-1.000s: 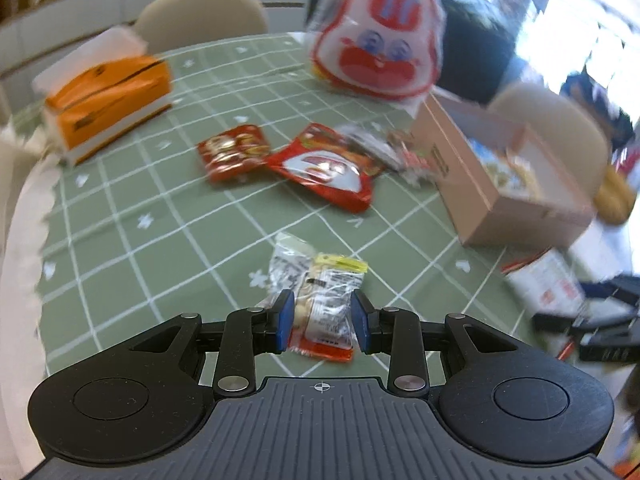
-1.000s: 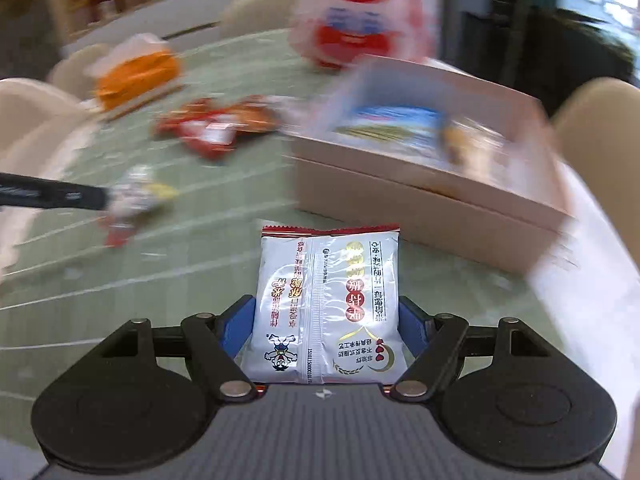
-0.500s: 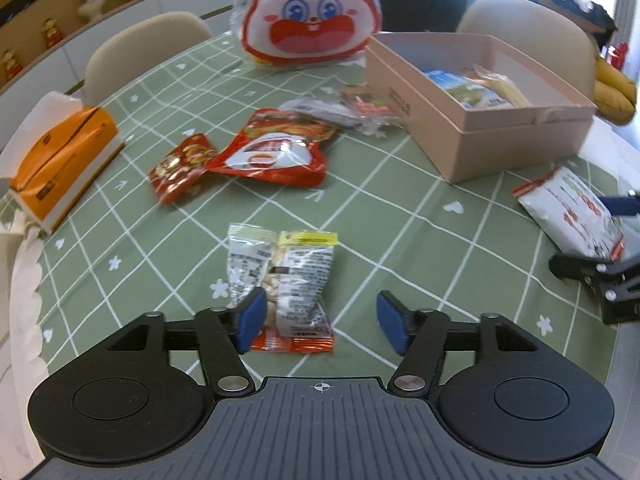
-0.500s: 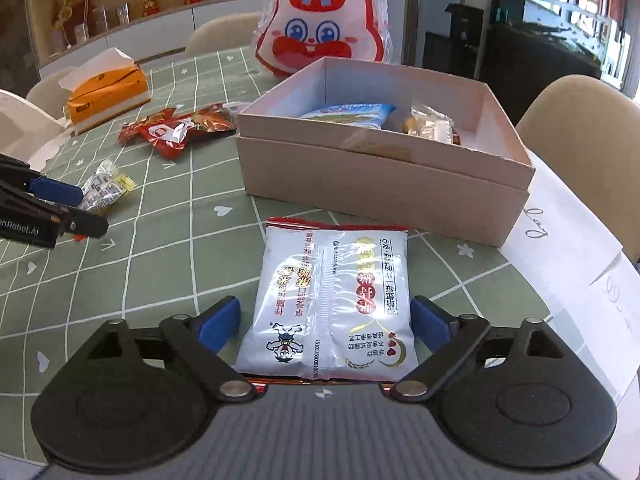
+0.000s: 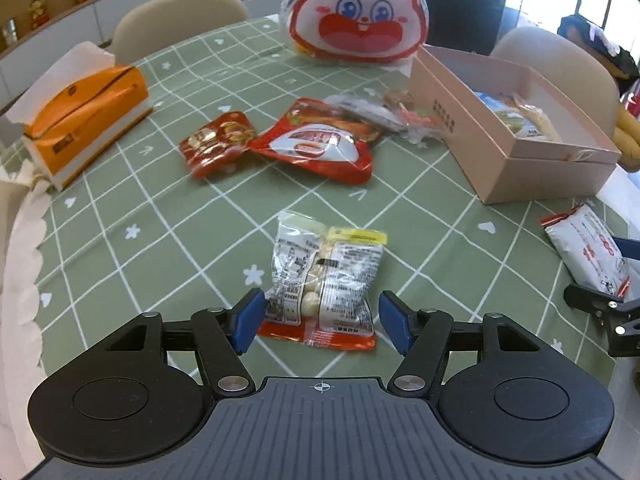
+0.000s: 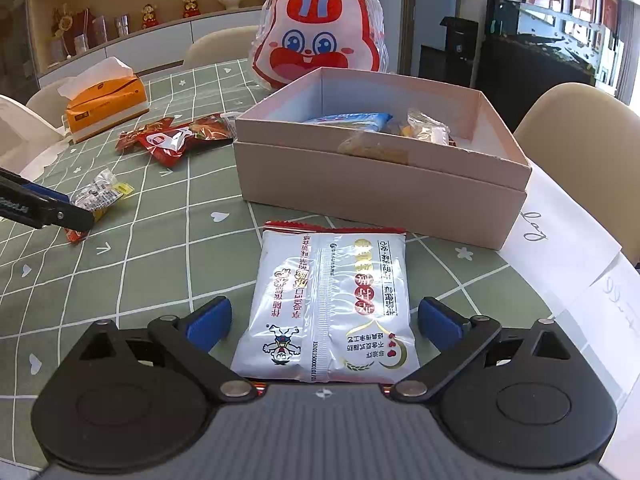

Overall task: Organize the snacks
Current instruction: 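Close the left gripper on the clear peanut bag and lift it while the right gripper holds the white bag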

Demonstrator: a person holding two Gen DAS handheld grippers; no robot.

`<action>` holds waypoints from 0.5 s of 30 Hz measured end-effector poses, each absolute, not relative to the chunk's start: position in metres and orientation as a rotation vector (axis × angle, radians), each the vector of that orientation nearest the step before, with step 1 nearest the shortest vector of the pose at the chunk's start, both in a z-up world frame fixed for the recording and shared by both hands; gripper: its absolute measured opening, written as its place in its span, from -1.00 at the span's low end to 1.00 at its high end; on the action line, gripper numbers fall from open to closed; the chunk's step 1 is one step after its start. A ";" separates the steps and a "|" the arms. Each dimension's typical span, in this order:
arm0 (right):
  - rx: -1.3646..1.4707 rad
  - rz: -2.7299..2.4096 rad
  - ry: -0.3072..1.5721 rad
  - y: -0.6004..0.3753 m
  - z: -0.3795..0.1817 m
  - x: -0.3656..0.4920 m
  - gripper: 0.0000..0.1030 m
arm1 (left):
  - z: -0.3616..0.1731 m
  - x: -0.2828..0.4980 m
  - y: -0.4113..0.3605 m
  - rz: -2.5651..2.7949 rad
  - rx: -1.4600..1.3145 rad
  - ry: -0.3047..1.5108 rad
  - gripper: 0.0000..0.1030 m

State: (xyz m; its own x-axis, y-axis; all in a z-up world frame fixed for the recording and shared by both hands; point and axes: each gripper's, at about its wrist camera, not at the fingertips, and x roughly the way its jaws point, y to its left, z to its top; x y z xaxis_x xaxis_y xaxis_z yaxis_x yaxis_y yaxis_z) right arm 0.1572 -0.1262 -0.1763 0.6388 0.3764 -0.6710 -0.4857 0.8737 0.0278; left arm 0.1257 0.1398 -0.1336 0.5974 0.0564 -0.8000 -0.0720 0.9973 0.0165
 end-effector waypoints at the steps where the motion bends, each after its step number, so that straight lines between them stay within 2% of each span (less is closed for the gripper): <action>1: -0.161 0.494 0.727 -0.126 -0.176 0.157 0.94 | -0.134 0.128 0.139 0.072 -0.018 0.929 0.33; 7: -0.160 0.494 0.726 -0.126 -0.176 0.157 0.94 | -0.136 0.146 0.142 0.080 -0.076 0.919 0.35; 10: -0.161 0.496 0.729 -0.126 -0.176 0.157 0.94 | -0.139 0.155 0.148 0.067 -0.141 0.924 0.42; 15: -0.177 0.522 0.754 -0.127 -0.174 0.160 0.96 | -0.140 0.155 0.148 0.032 -0.134 0.920 0.38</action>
State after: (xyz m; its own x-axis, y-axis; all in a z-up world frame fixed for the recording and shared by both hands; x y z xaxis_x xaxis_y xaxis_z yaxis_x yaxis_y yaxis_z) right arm 0.1601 -0.1269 -0.1743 0.6092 0.3874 -0.6920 -0.5113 0.8588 0.0306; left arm 0.1549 0.1475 -0.1396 0.6058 -0.0300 -0.7951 -0.0845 0.9912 -0.1018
